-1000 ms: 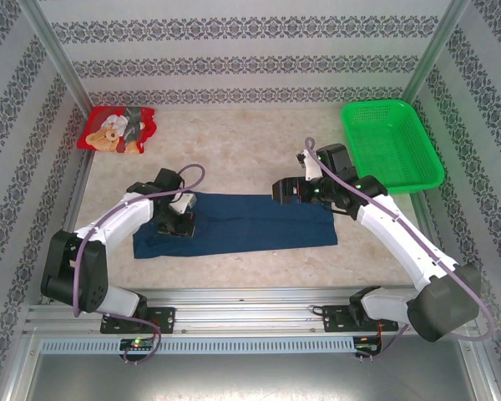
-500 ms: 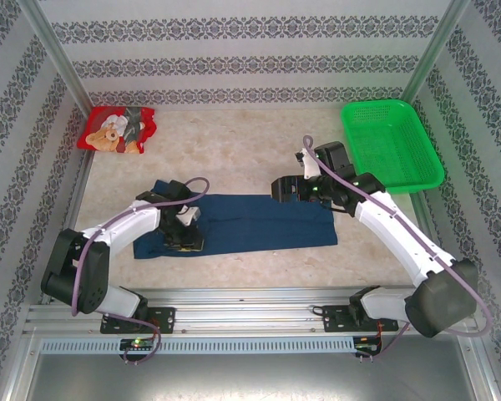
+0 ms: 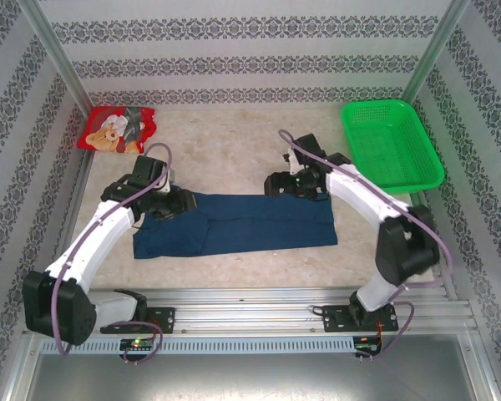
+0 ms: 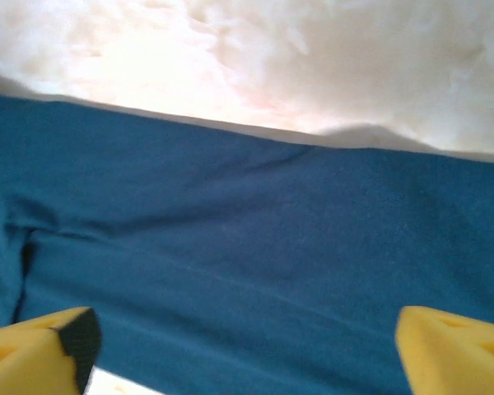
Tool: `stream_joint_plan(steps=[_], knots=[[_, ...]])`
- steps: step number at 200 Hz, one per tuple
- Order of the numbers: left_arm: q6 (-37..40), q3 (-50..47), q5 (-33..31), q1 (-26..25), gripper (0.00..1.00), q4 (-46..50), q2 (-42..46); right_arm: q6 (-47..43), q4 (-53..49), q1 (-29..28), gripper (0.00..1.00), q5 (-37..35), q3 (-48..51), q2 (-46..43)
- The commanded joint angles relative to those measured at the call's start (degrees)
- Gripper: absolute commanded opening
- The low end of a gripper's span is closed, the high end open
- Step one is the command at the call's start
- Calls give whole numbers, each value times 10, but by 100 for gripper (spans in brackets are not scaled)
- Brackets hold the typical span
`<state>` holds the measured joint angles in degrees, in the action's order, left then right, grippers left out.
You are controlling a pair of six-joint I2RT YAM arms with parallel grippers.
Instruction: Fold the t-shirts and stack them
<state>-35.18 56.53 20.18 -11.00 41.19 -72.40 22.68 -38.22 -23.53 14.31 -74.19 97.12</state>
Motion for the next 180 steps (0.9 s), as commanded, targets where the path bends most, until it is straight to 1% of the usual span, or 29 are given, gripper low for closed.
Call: stream_joint_plan(steps=[1, 14, 21, 27, 33, 48, 72, 86, 100, 118, 142, 155, 160, 180], knots=[[-87, -64, -81, 17, 30, -33, -68, 52, -46, -5, 81, -34, -50, 82], [-106, -85, -112, 19, 29, -72, -104, 79, -45, 0, 68, -26, -61, 123], [-115, -93, -127, 22, 28, -94, -127, 90, -46, 1, 64, -26, -65, 139], [-123, -96, -136, 29, 26, -111, -149, 98, -54, 1, 63, -38, -69, 150], [-128, -94, -132, 37, 25, -123, -168, 106, -63, 1, 63, -52, -72, 159], [-126, -72, -130, 42, 25, -151, -214, 111, -76, 1, 59, -75, -73, 164], [-111, -2, -135, 51, 24, -158, -321, 128, -85, -1, 59, -91, -51, 162], [-107, 39, -135, 55, 24, -177, -363, 146, -90, -4, 59, -96, -29, 159], [-92, 112, -141, 56, 24, -170, -412, 159, -81, -12, 58, -88, -8, 154], [-68, 231, -117, 54, 24, -155, -494, 184, -67, -30, 59, -73, 14, 146], [-51, 387, -93, 52, 24, -140, -599, 250, -17, -55, 61, -25, 65, 127], [-42, 473, -53, 51, 25, -146, -655, 292, 12, -72, 64, -9, 89, 118], [-39, 513, -28, 49, 26, -145, -681, 311, 27, -80, 64, -1, 100, 115], [-30, 678, 41, 41, 26, -109, -788, 395, 89, -111, 66, 14, 139, 106]])
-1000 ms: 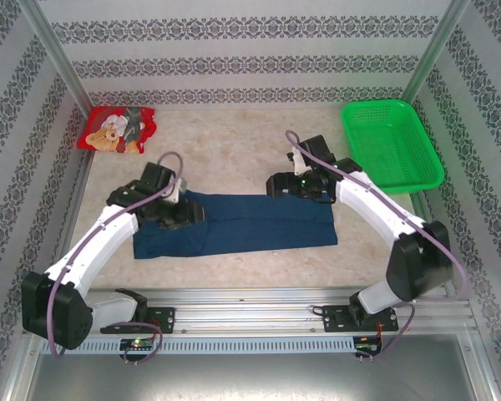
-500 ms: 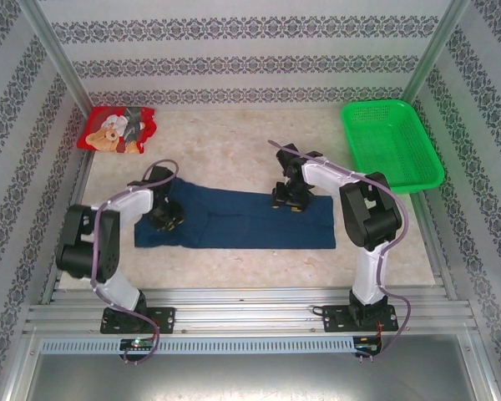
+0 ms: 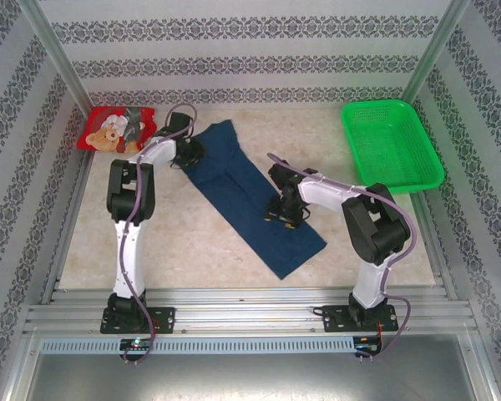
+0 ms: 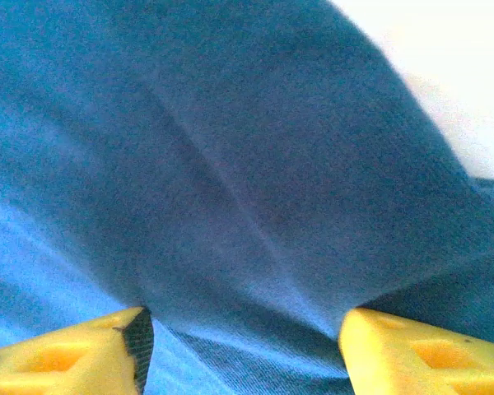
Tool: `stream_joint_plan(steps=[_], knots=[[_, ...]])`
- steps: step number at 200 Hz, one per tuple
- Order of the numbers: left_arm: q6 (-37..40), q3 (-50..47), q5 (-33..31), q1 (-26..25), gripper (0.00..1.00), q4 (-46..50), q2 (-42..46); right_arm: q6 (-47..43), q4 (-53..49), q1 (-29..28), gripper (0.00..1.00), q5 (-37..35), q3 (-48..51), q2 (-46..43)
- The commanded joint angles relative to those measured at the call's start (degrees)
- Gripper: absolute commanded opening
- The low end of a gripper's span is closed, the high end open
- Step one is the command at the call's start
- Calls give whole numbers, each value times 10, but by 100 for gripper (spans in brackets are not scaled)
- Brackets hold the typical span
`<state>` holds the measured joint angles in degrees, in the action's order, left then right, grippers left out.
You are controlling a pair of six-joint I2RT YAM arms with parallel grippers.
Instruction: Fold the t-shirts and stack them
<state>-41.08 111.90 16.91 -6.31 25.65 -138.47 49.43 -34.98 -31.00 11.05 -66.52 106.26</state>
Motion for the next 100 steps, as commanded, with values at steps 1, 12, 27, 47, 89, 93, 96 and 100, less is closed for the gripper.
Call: stream_joint_plan(steps=[1, 12, 27, 47, 89, 93, 96, 100], knots=[[28, 131, 79, -7, 26, 47, -132, 134, 61, -38, 66, 48, 65, 14], [11, 195, 114, -7, 26, 45, -181, 188, 105, -60, 66, 50, 90, 5], [-2, 275, 136, -5, 25, 42, -239, 258, 152, -92, 67, 33, 107, -2], [-35, 357, 166, -1, 26, 20, -301, 328, 204, -130, 68, 13, 108, 0], [-103, 352, 251, 1, 45, -80, -279, 320, 151, -168, 70, -16, 58, -23], [-107, 344, 259, 1, 49, -89, -266, 308, 138, -168, 71, -18, 54, -31], [-111, 336, 265, 1, 52, -97, -254, 299, 127, -168, 71, -20, 50, -37], [-114, 326, 270, 1, 55, -106, -239, 290, 112, -168, 71, -25, 46, -44]])
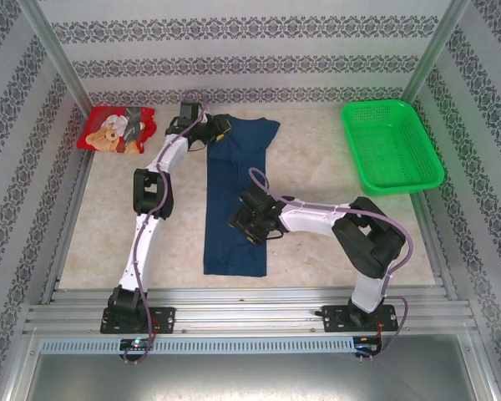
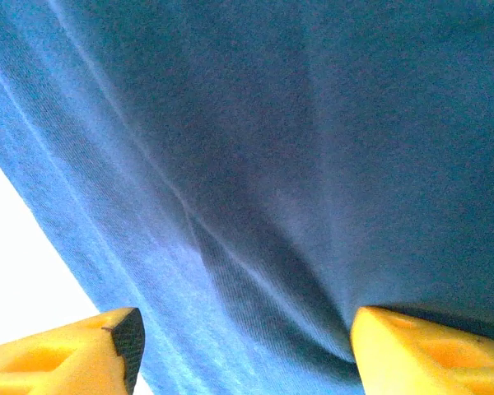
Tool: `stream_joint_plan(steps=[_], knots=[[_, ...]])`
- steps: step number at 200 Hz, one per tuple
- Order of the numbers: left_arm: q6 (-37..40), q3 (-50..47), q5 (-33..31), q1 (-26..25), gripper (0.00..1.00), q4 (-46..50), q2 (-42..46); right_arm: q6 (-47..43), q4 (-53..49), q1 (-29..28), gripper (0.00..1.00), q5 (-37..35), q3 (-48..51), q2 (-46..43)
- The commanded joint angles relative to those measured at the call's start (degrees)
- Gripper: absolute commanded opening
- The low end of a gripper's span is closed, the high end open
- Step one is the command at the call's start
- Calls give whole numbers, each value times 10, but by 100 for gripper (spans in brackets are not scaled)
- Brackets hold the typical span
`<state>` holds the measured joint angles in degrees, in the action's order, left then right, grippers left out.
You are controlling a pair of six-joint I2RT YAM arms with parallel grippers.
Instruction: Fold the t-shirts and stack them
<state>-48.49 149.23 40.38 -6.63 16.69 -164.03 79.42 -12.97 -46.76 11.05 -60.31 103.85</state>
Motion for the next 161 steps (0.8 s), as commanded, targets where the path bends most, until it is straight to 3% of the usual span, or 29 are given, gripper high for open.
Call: stream_joint_plan(steps=[1, 25, 32, 42, 65, 92, 111, 130, 161], knots=[[-41, -51, 37, 5, 56, -19, 21, -13, -111, -10, 72, -26, -17, -23], [-40, -128, 31, 15, 69, -39, 141, -68, -160, -10, 75, -44, -22, -91], [-33, -151, 28, 21, 81, -37, 180, -88, -176, -10, 77, -45, -25, -110], [-8, -187, 14, 29, 84, -15, 244, -113, -204, -12, 78, -48, -27, -140], [74, -303, -39, 34, 84, 83, 418, -148, -220, -12, 80, -40, 19, -216], [97, -566, -81, 25, 84, 136, 656, -197, -205, -7, 79, 9, 86, -262], [106, -744, -117, -9, 82, 206, 820, -215, -154, -15, 77, 51, 129, -269], [72, -913, -149, -80, 78, 244, 974, -212, -106, -19, 74, 72, 170, -279], [-61, -1125, -164, -168, 70, 265, 1206, -192, -46, -32, 70, 98, 222, -287]])
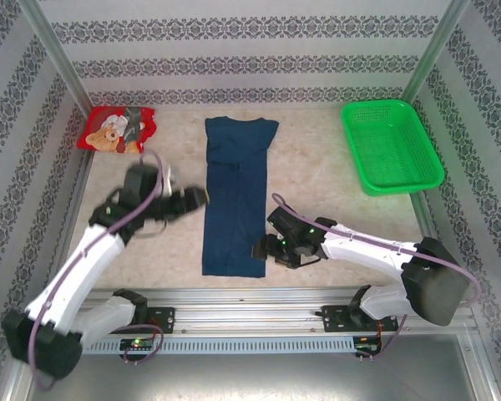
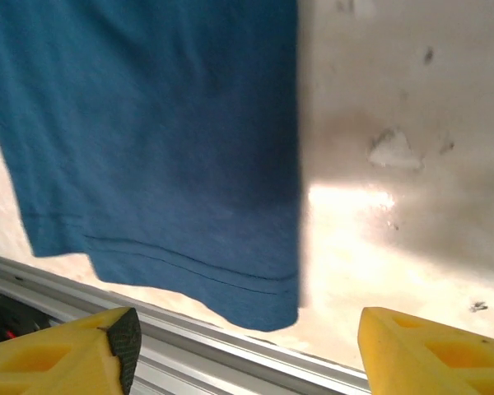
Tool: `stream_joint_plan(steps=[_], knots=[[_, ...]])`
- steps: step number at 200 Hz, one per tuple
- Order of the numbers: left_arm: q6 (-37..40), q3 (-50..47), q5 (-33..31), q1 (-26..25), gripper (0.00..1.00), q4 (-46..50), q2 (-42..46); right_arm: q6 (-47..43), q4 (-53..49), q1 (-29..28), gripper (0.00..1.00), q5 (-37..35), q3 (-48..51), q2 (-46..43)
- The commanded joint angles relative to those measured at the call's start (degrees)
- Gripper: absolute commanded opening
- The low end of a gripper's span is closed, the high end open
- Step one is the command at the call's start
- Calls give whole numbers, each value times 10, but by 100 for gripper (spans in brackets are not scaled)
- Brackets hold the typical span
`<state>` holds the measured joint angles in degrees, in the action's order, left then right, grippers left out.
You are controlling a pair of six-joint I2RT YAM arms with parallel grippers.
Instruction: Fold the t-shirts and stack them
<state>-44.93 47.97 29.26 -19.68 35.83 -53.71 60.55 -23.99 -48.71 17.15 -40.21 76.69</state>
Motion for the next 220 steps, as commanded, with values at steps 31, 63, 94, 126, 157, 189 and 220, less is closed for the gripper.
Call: stream_joint_plan(steps=[31, 63, 94, 126, 157, 189, 220], knots=[[-177, -219, -48, -61, 67, 58, 242, 27, 129, -20, 66, 42, 65, 0], [-204, -262, -30, -78, 66, -39, 221, 36, 180, -26, 62, 56, 74, 40], [-210, -281, -4, -91, 63, -108, 133, 40, 183, -30, 60, 56, 73, 53], [-217, -297, 2, -97, 58, -85, 113, 45, 182, -33, 59, 55, 76, 63], [-253, -331, -1, -110, 56, -155, 100, 49, 202, -36, 57, 58, 78, 80], [-256, -322, -4, -125, 56, -217, 37, 49, 216, -38, 55, 67, 73, 99], [-242, -295, -17, -136, 54, -243, -27, 50, 223, -39, 54, 69, 68, 109]])
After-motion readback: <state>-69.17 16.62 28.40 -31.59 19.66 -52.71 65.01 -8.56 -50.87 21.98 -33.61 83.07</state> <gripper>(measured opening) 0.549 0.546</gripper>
